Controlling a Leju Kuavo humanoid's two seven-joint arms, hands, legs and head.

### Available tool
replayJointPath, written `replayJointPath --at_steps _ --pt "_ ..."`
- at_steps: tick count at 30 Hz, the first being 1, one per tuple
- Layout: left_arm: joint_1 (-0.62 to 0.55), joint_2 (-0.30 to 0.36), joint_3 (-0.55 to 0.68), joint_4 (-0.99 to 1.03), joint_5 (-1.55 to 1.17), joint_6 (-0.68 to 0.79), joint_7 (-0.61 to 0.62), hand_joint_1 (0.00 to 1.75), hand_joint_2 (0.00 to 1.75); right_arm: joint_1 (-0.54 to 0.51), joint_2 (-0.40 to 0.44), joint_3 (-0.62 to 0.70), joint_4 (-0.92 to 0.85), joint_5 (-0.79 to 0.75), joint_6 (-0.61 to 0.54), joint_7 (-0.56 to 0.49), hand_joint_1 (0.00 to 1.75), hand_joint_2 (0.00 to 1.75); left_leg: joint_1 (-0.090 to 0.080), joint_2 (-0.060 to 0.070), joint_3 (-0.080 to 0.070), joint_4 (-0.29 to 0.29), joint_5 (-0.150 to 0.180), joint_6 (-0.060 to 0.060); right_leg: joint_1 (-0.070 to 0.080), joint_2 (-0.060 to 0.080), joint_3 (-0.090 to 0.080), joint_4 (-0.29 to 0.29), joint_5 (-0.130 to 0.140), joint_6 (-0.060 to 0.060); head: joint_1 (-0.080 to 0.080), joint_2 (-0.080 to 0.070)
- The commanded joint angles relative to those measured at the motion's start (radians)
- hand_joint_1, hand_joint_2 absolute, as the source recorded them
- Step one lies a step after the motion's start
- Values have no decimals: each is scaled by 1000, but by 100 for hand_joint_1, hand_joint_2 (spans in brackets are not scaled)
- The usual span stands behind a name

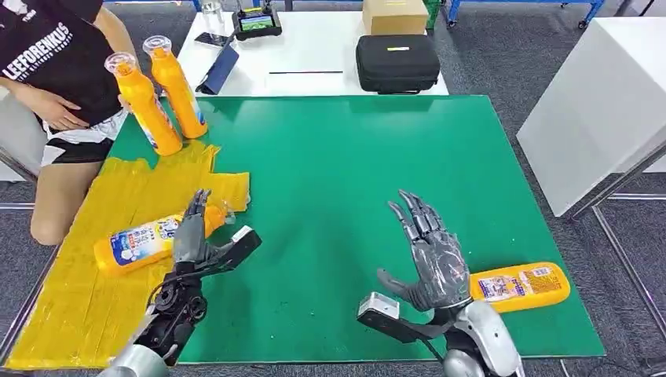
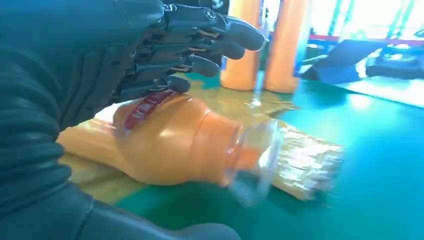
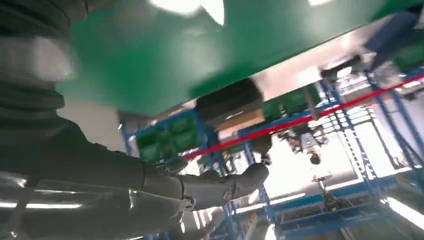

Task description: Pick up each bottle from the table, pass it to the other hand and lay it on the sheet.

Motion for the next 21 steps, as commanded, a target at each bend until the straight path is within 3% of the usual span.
replayJointPath --at_steps 1,5,6,11,14,19,21 --pt "53 -98 62 -93 183 -35 -191 0 175 15 -108 -79 -42 96 45 70 0 0 2 -1 6 2 -5 -6 2 -4 7 1 -5 1 0 0" --pt "111 -107 -35 -188 167 4 -227 0 175 17 -187 -209 -20 50 78 58 0 0 1 -2 3 0 -2 -2 1 -4 4 -1 -2 1 0 0" --pt "134 -109 -62 -230 170 -6 -221 0 175 24 -208 -262 -1 53 77 48 0 175 0 -2 2 0 -1 -1 0 -3 2 -1 -2 1 0 0" --pt "203 -93 -131 -320 237 -21 -216 0 175 59 -252 -409 92 -46 146 -96 0 175 1 -2 4 0 -3 0 1 -3 5 -2 -2 1 0 0" --pt "202 -86 -138 -318 252 -20 -216 0 175 61 -241 -408 84 -24 159 -97 0 175 1 0 5 0 -5 -1 1 -3 6 -1 -4 1 0 0" --pt "231 -83 -161 -318 294 -18 -239 0 175 150 -269 -515 100 -19 278 -121 0 175 2 -1 10 1 -9 -3 1 -5 12 0 -8 1 0 0" --pt "232 -83 -166 -304 307 -15 -247 0 175 169 -273 -538 114 -14 313 -137 0 175 1 -5 6 -1 -5 0 0 -8 8 -2 -6 2 0 0"
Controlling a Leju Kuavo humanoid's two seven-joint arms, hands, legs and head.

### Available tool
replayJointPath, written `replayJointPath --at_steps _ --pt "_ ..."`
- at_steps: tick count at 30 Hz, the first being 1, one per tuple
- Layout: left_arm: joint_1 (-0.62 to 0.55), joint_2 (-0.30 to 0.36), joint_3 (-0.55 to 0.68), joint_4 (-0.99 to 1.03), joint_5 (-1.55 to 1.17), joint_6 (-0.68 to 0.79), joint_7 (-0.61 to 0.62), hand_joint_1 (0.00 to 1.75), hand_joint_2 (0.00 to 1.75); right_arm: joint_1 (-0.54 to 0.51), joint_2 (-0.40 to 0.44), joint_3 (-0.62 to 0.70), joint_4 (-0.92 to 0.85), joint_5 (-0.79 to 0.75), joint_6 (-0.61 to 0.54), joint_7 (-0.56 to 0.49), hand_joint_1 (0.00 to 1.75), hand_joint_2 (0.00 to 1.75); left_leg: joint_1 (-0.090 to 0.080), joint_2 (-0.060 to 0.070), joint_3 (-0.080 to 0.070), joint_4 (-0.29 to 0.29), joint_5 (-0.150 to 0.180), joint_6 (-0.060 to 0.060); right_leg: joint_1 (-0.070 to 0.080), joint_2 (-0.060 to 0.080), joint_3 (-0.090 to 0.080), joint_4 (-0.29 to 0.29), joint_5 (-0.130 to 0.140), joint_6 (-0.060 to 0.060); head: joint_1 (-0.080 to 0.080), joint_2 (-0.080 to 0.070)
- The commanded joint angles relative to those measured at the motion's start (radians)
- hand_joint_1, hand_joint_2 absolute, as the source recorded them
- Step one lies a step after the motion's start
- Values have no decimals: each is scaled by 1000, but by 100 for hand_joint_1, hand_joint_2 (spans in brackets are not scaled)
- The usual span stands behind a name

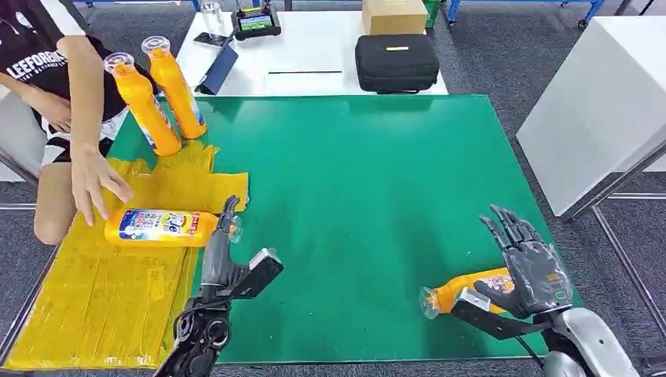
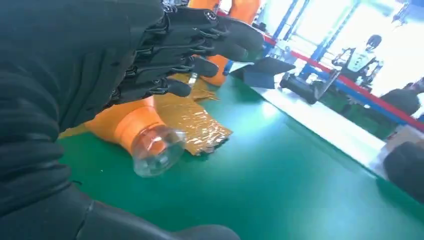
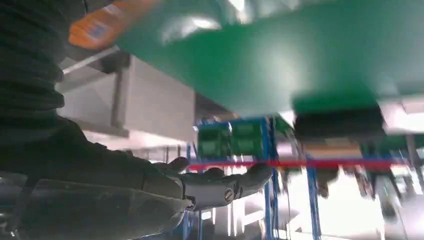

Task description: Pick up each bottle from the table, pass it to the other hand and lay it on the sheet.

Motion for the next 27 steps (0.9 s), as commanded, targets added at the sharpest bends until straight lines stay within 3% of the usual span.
replayJointPath --at_steps 1,10,27 --pt "19 12 -69 19 63 7 -30 0 175 93 -36 -185 108 14 149 -53 0 175 2 -5 6 0 -3 -4 2 -7 8 -1 -5 0 0 0" --pt "-11 2 -68 8 137 31 -61 0 175 40 -78 -195 210 -17 278 -69 0 175 2 0 7 1 -5 -5 2 -3 8 -1 -4 1 0 0" --pt "-3 4 -75 18 139 46 -58 0 175 5 -96 -160 286 -9 257 -52 0 175 0 2 5 0 -3 -3 1 0 6 -2 -2 1 0 0"
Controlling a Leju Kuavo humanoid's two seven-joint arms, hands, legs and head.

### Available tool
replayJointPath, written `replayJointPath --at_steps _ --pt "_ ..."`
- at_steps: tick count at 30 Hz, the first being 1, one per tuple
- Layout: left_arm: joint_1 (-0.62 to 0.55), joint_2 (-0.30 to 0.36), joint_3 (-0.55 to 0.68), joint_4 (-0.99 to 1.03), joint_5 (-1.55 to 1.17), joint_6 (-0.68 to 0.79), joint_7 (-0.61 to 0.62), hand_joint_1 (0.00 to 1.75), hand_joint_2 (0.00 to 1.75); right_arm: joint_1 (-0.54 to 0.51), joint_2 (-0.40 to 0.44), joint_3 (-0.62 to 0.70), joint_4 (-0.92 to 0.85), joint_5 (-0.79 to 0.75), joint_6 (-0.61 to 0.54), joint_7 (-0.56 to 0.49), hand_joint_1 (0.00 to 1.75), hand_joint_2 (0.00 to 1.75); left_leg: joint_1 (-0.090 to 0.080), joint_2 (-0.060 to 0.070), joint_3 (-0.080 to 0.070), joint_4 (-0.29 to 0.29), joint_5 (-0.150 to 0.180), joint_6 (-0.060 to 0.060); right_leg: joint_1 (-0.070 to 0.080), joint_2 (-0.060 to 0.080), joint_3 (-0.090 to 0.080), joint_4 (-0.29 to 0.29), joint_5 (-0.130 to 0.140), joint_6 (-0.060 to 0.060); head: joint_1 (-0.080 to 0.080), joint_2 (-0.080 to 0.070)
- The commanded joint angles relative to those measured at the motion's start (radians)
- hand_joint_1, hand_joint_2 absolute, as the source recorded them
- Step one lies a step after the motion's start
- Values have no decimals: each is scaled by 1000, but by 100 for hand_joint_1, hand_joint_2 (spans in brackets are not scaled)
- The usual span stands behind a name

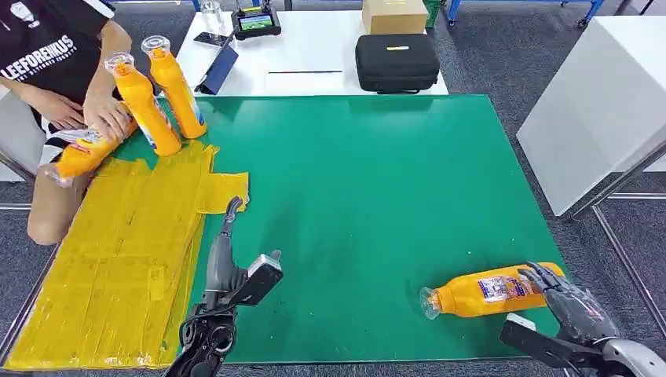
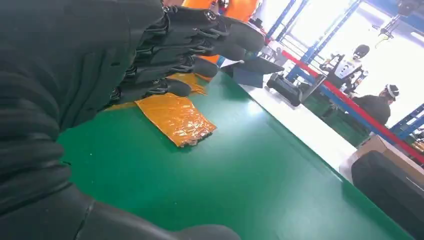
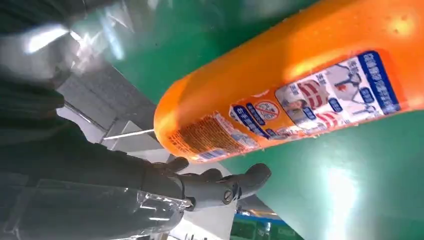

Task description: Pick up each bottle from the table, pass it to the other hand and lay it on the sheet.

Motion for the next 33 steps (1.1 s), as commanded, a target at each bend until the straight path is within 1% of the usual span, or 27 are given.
replayJointPath --at_steps 1,2,3,4,7,8,9,10,11,13,14,15,16,17,19,20,21,24,26,27,28,29,30,31,32,33 --pt "-25 7 -27 41 0 7 7 0 175 -80 -8 42 148 12 -35 14 0 175 2 2 8 -1 -3 -5 2 0 8 -2 -2 0 0 0" --pt "-27 6 -28 42 -2 6 8 0 175 -90 -11 49 157 15 -43 16 0 175 1 2 4 -1 -2 -3 1 1 4 -2 0 0 0 0" --pt "-29 6 -30 43 -5 5 10 0 175 -99 -15 58 168 20 -53 18 0 175 2 3 6 0 -3 -5 2 1 7 -2 -2 0 0 0" --pt "-30 5 -31 44 -8 7 13 0 175 -105 -19 67 178 18 -65 18 0 175 1 2 4 -1 -2 -3 1 1 4 -2 0 0 0 0" --pt "-26 4 -34 48 -7 10 12 0 175 -115 -26 87 190 14 -79 22 0 175 2 2 5 -1 -2 -4 2 0 5 -2 -1 0 0 0" --pt "-25 3 -35 52 -7 12 10 0 175 -118 -28 97 197 15 -89 27 0 175 2 2 7 0 -3 -5 2 0 8 -2 -2 0 0 0" --pt "-25 3 -36 56 -6 13 9 0 175 -120 -28 103 201 19 -101 35 0 175 1 2 5 -1 -2 -3 1 0 5 -2 -1 0 0 0" --pt "-24 3 -38 60 -6 17 10 0 175 -125 -24 108 208 29 -120 48 0 175 2 2 6 -1 -3 -4 2 0 7 -2 -2 0 0 0" --pt "-23 3 -39 63 -5 22 10 0 175 -132 -21 114 219 34 -130 57 0 175 1 1 4 -1 -1 -3 1 0 4 -2 -1 0 0 0" --pt "-19 3 -39 67 -4 30 10 0 175 -143 -24 126 239 42 -139 65 0 175 2 3 8 -1 -3 -5 2 1 8 -2 -2 0 0 0" --pt "-18 4 -38 67 -5 36 12 0 175 -154 -28 134 260 55 -152 76 0 175 2 3 5 -1 -2 -3 2 1 5 -2 -1 0 0 0" --pt "-17 6 -38 67 -6 37 15 0 175 -169 -29 145 284 66 -164 85 0 175 2 3 7 -1 -3 -4 2 1 7 -2 -2 0 0 0" --pt "-17 7 -39 67 -6 38 16 0 175 -175 -27 149 294 70 -168 87 0 175 2 3 8 -1 -4 -5 2 1 9 -2 -2 0 0 0" --pt "-16 9 -39 69 -7 39 18 0 175 -183 -23 156 306 78 -171 90 0 175 2 3 5 -1 -2 -3 1 1 5 -2 -1 0 0 0" --pt "-17 10 -40 73 -7 41 17 0 175 -189 -21 169 322 92 -178 97 0 175 2 3 8 -1 -3 -5 2 1 8 -2 -2 0 0 0" --pt "-16 10 -40 75 -5 44 15 0 175 -190 -22 176 330 93 -177 98 0 175 1 2 5 -1 -2 -3 1 1 5 -2 -1 0 0 0" --pt "-15 10 -39 75 -4 47 14 0 175 -192 -22 181 338 93 -177 98 0 175 2 3 7 -1 -3 -5 2 1 8 -2 -2 0 0 0" --pt "-14 11 -39 74 -3 51 13 0 175 -209 -24 208 376 107 -172 102 0 175 1 2 4 -1 -1 -3 1 1 4 -2 0 0 0 0" --pt "-14 11 -39 74 -3 51 13 0 175 -209 -24 208 376 107 -172 102 0 175 3 4 8 -1 -4 -5 2 2 8 -3 -2 0 0 0" --pt "-14 11 -39 74 -3 51 13 0 175 -209 -24 208 376 107 -172 102 0 175 1 2 4 -1 -1 -3 1 0 4 -2 -1 0 0 0" --pt "-14 11 -39 72 -3 52 14 0 175 -216 -27 218 389 112 -169 104 0 175 2 2 7 -1 -3 -5 2 0 8 -2 -2 0 0 0" --pt "-14 12 -39 70 -8 55 18 0 175 -226 -27 231 410 116 -166 106 0 175 1 1 4 -1 -1 -2 1 0 4 -2 0 0 0 0" --pt "-13 11 -38 67 -11 54 23 0 175 -239 -27 246 436 116 -163 106 0 175 2 1 7 -1 -2 -4 2 -1 7 -2 -2 0 0 0" --pt "-11 11 -36 62 -14 53 28 0 175 -251 -26 262 460 117 -163 106 0 175 2 1 5 -1 -1 -3 2 0 5 -2 -1 0 0 0" --pt "-9 12 -34 58 -18 53 32 0 175 -260 -21 276 483 119 -173 107 0 175 3 3 8 -1 -3 -5 2 1 8 -3 -2 0 0 0" --pt "-7 13 -33 55 -21 52 35 0 175 -269 -16 288 502 122 -182 110 0 175 2 2 4 -1 -2 -3 2 1 5 -2 0 0 0 0"
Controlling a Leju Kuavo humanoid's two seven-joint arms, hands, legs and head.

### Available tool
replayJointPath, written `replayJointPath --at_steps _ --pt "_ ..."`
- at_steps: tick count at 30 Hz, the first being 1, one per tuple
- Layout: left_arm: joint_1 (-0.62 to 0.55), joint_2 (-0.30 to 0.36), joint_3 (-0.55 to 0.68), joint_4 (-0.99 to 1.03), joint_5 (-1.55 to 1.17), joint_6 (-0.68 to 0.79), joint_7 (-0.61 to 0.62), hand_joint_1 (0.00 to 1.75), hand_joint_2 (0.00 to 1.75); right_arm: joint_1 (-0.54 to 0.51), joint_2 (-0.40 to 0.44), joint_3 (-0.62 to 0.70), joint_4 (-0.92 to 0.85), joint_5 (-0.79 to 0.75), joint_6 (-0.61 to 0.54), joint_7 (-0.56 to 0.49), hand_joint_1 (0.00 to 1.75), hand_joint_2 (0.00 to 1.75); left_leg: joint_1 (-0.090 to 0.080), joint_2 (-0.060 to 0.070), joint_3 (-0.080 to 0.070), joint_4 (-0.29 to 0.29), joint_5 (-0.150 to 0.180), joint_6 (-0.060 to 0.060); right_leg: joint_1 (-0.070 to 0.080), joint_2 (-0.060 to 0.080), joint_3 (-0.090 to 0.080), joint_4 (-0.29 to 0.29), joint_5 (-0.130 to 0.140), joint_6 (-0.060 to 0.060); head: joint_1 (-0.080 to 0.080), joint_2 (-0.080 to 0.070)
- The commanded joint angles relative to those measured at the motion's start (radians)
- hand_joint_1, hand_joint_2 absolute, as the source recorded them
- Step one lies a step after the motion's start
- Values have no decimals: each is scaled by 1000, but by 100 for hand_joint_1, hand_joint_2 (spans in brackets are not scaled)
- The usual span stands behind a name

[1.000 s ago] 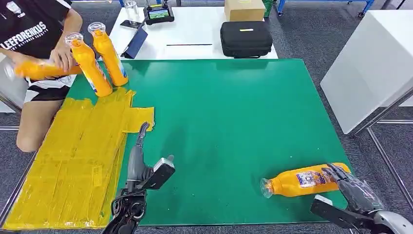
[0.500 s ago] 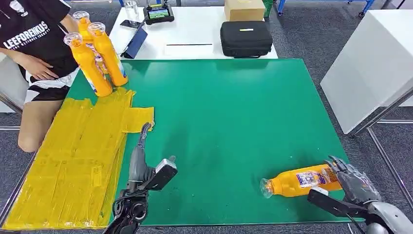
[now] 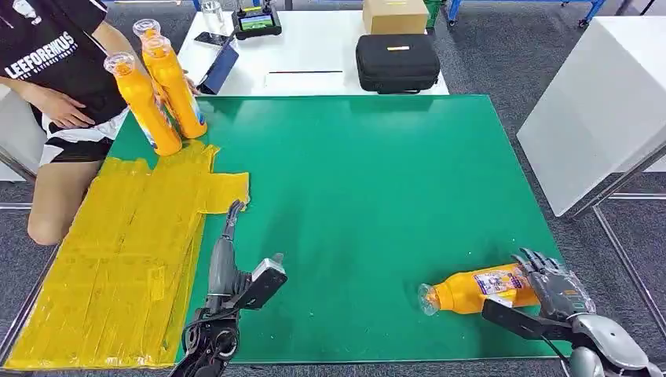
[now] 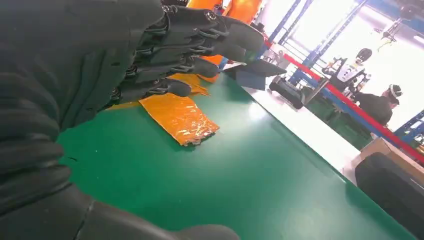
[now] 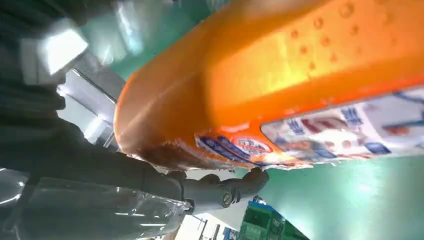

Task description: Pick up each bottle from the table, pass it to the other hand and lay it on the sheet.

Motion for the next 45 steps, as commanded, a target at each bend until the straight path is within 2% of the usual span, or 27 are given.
replayJointPath --at_steps 1,8,10,12,15,16,17,18,19,22,27,28,37,39,41,42,43,45 --pt "-11 18 -6 34 -19 2 26 0 175 -95 22 139 231 13 -17 15 0 175 3 4 8 -1 -3 -5 3 2 8 -3 -1 0 0 0" --pt "-29 9 -5 48 -21 -8 31 0 175 -161 43 188 310 35 -11 35 0 175 3 6 9 -1 -3 -4 3 5 9 -3 0 0 0 0" --pt "-30 8 -5 47 -21 -8 31 0 175 -163 42 188 310 35 -11 35 0 175 4 10 13 -1 -5 -8 3 8 12 -3 0 0 0 0" --pt "-30 8 -5 47 -21 -8 31 0 175 -163 42 188 310 35 -11 35 0 175 2 14 17 -1 -7 -3 2 15 15 -3 1 0 0 0" --pt "-29 9 -5 47 -22 -8 31 0 175 -163 40 188 313 35 -11 35 0 175 3 18 20 -1 -9 -2 3 17 19 -5 1 0 0 0" --pt "-29 9 -5 48 -22 -9 31 0 175 -164 40 189 315 34 -10 35 19 175 3 18 22 -1 -9 0 2 18 20 -4 1 0 0 0" --pt "-30 8 -4 46 -23 -11 33 0 175 -169 39 194 323 34 -8 35 54 175 3 18 21 -1 -8 -2 3 17 20 -5 1 0 0 0" --pt "-28 8 -3 44 -23 -11 34 0 175 -168 40 197 325 38 -13 40 70 175 3 18 23 -1 -9 0 3 18 21 -4 1 0 1 0" --pt "-27 8 -3 42 -23 -11 35 0 175 -168 42 200 329 38 -13 41 136 175 3 18 23 -1 -8 -1 3 17 21 -5 1 0 0 0" --pt "-22 8 -2 43 -22 -8 35 0 175 -155 41 203 329 41 -20 46 171 175 3 20 24 -1 -8 -1 3 18 22 -5 2 -1 0 0" --pt "-11 6 5 43 -17 -6 24 0 175 -149 47 198 310 41 -33 51 175 175 4 13 24 -1 -6 -4 4 12 23 -6 0 0 1 0" --pt "-10 5 5 41 -17 -6 23 0 175 -150 48 199 306 42 -38 51 175 175 3 15 25 -2 -7 -2 4 16 24 -5 1 0 0 0" --pt "14 8 15 12 -19 -11 22 0 175 -158 93 181 269 58 -140 61 175 175 3 17 24 -1 -9 -2 3 18 23 -4 0 1 1 0" --pt "22 6 18 5 -20 -14 19 0 175 -151 119 153 241 39 -200 50 175 175 3 17 23 -1 -9 -2 3 18 22 -4 0 1 0 0" --pt "43 5 15 -21 -41 -14 22 0 175 -137 231 63 146 -96 -308 6 175 175 3 15 23 -1 -9 -4 4 15 22 -4 -1 1 0 0" --pt "48 4 11 -28 -50 -14 24 0 175 -133 264 53 118 -142 -321 -9 175 175 3 17 23 -1 -9 -2 3 18 21 -4 0 1 0 0" --pt "54 6 -1 -33 -64 -22 27 0 175 -112 335 16 59 -256 -378 -38 175 175 3 18 23 -1 -9 -4 4 19 20 -3 -1 0 0 0" --pt "55 4 -5 -31 -71 -21 32 0 175 -97 347 33 33 -255 -383 -29 175 175 3 19 21 -1 -10 -4 3 20 18 -2 -1 0 0 0"
